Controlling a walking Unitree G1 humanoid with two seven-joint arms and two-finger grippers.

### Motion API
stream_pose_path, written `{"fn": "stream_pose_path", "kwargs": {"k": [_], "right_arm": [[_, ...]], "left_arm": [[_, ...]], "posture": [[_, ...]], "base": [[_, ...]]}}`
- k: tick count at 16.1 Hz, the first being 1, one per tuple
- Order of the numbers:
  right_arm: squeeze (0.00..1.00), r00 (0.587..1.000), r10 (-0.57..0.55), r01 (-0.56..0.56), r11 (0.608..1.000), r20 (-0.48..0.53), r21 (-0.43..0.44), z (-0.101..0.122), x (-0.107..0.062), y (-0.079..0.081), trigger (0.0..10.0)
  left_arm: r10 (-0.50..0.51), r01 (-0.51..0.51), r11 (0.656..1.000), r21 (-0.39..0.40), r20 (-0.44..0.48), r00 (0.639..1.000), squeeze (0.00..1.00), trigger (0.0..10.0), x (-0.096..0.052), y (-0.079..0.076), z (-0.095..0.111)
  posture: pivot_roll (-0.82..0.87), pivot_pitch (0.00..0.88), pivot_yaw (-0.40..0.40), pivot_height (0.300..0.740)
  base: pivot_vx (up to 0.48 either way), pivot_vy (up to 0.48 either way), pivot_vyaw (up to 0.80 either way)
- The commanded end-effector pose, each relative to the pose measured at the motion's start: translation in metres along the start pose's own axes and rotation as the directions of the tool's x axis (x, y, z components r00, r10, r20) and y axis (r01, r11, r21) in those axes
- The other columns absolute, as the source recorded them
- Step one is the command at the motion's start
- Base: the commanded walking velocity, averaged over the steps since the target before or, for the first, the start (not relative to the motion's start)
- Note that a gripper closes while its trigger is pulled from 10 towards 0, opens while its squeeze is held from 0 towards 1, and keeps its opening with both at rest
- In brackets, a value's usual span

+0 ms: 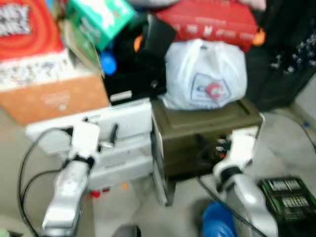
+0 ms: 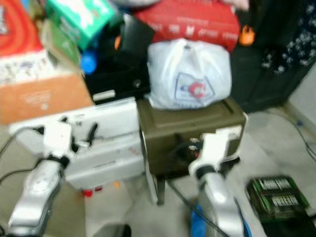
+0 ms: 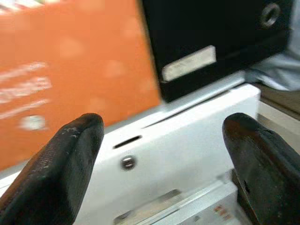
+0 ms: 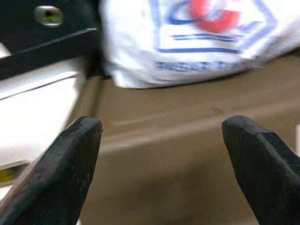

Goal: Clean up the room

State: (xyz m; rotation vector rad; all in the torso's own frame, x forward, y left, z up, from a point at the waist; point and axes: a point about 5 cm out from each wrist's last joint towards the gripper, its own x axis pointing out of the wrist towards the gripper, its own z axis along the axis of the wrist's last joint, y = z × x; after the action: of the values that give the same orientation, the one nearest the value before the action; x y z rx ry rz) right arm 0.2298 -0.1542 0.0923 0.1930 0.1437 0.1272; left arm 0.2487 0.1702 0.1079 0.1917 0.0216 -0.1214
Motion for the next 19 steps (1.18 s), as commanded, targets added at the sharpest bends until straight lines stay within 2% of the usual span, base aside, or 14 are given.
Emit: {"fn": "stream_pose_path", "kwargs": {"k": [1, 6, 11, 16, 19], "right_arm": [[0.0, 1.0, -0.017, 0.017, 1.0, 0.012, -0.011, 0.005, -0.003, -0.006, 10.0], [0.0, 1.0, -0.022, 0.023, 0.999, 0.013, -0.025, 0.008, -0.005, -0.007, 10.0], [0.0, 1.0, -0.024, 0.024, 0.999, 0.0, -0.041, 0.007, -0.009, -0.011, 10.0], [0.0, 1.0, -0.022, 0.022, 0.999, -0.004, -0.043, 0.008, -0.01, -0.012, 10.0], [0.0, 1.0, -0.026, 0.026, 0.999, -0.017, -0.038, 0.007, -0.008, -0.013, 10.0]], "left_arm": [[-0.023, 0.023, 1.0, -0.003, 0.008, 1.0, 0.0, 10.0, -0.001, -0.005, 0.003], [-0.025, 0.025, 1.0, -0.001, 0.003, 1.0, 0.0, 10.0, -0.005, -0.006, 0.002], [-0.015, 0.015, 1.0, -0.004, -0.02, 1.0, 0.0, 10.0, -0.015, -0.003, -0.003], [-0.014, 0.014, 1.0, -0.004, -0.023, 1.0, 0.0, 10.0, -0.016, -0.003, -0.003], [-0.006, 0.005, 1.0, -0.013, -0.028, 1.0, 0.0, 10.0, -0.017, -0.001, -0.003]], "posture": [[-0.03, 0.0, 0.025, 0.74], [-0.03, 0.0, 0.021, 0.74], [-0.03, 0.0, 0.011, 0.74], [-0.03, 0.0, 0.01, 0.74], [-0.03, 0.0, 0.0, 0.74]], "base": [[0.0, 0.0, 0.8], [0.0, 0.0, 0.8], [0.0, 0.0, 0.8], [0.0, 0.0, 0.8], [0.0, 0.0, 0.0]]}}
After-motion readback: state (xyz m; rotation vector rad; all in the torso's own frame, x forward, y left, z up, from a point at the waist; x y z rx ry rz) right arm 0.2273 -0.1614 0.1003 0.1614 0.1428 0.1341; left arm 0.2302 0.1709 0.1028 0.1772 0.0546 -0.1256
